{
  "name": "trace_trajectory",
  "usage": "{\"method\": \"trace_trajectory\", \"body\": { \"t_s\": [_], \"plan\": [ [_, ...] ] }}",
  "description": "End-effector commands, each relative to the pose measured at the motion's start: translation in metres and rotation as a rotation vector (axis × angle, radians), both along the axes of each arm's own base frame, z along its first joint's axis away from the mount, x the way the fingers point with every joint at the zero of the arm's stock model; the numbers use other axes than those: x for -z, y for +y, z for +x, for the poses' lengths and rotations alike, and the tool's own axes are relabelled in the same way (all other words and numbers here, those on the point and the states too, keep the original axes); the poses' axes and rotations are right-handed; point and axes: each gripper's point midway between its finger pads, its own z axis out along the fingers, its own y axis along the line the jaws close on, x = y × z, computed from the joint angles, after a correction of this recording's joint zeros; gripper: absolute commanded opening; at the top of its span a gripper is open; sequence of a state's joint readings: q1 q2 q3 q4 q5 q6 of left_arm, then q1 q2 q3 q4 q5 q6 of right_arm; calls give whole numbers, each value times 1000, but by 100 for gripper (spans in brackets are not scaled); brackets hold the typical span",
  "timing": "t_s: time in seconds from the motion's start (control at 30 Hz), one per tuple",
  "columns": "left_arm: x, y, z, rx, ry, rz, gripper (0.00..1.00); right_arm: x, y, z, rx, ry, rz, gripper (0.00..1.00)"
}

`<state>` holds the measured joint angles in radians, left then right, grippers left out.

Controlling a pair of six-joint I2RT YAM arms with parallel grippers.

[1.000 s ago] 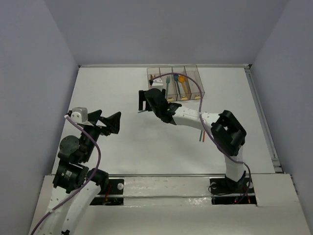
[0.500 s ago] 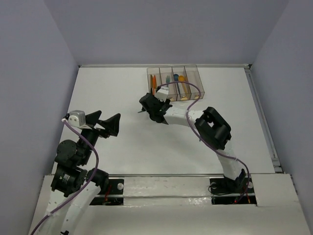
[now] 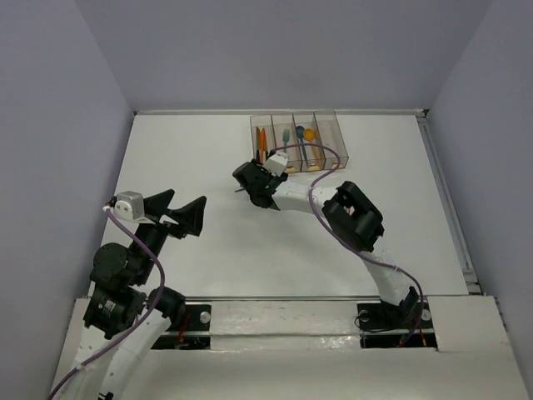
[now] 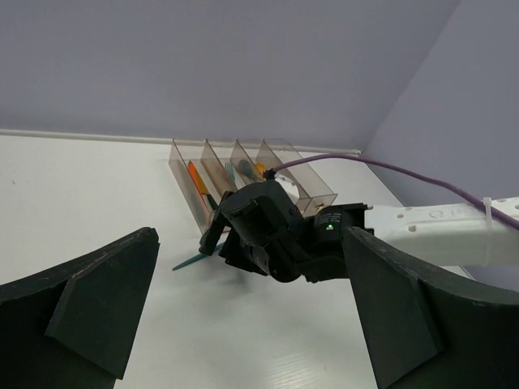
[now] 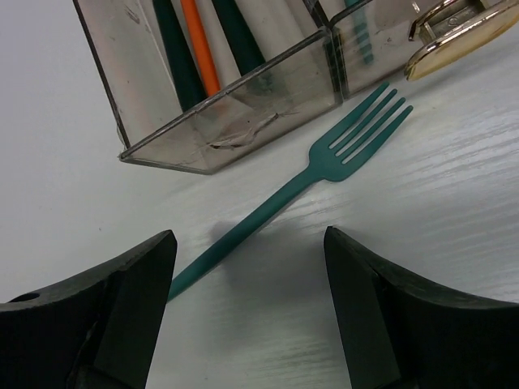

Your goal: Sort the eating utensils into containers

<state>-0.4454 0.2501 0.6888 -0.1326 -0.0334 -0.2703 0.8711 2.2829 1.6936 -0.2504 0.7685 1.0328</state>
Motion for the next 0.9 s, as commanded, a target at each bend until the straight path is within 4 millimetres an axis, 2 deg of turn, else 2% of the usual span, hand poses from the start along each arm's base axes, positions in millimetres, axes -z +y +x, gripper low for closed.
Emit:
{"method": "trace_trajectory", "body": {
  "t_s": [0.0,0.1,0.27,0.37,0.73,0.8,0.87],
  "plan": [
    [-29,5,-10,-2,-82,-28,99,4,-8,6,66,-14,-14,79],
    [-29,4,-11,6,-81,-28,99,9,-9,7,67,-5,-34,79],
    [-29,4,-11,3,-82,-30,99,31,-11,2,38,38,-92,78],
    [-28,5,-11,1,-81,-28,99,41,-19,-2,20,58,-152,76],
    [-28,4,-11,6,-80,-28,99,31,-40,-19,-98,85,-351,65],
    [-29,4,-11,4,-83,-28,99,34,-41,-19,-110,101,-384,65],
    [-27,3,-11,6,-77,-26,99,33,-34,-16,-127,105,-378,65]
  ]
}}
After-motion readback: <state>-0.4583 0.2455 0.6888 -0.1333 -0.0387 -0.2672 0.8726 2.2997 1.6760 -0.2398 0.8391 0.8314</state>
